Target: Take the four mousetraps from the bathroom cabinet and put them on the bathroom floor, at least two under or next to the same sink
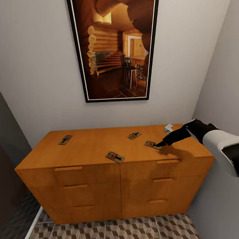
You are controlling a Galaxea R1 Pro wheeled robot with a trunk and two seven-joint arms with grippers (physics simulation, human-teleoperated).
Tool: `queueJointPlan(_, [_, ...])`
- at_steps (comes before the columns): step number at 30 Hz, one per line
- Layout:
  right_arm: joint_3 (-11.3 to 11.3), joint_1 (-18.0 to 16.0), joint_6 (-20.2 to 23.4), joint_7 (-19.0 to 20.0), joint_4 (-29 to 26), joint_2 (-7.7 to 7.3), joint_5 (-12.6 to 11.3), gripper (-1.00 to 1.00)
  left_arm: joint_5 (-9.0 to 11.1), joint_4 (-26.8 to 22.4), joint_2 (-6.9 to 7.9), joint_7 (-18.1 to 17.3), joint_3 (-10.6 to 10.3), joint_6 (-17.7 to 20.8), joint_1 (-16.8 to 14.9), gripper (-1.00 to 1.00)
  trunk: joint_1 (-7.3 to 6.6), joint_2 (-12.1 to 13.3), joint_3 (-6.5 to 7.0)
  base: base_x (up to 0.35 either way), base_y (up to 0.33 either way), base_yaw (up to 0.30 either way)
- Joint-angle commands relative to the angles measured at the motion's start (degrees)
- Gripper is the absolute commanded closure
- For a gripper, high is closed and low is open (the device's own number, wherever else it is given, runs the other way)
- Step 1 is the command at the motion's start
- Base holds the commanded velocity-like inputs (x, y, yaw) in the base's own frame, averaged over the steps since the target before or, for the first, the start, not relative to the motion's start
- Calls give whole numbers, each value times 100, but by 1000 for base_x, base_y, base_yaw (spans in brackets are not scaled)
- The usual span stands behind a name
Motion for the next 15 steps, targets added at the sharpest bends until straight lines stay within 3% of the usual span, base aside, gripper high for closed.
queueJointPlan(1, [-48, -1, 46, 23, -12, -2, 56, -100, -7, 23, 1, -2, 27, -35, -10, -100, 0, -3, -6, 0, 0, 0])
queueJointPlan(15, [-48, -1, 46, 22, -12, 5, 58, -100, -7, 23, 1, -2, 27, -35, -9, -100, 0, -3, -23, 0, 0, 0])
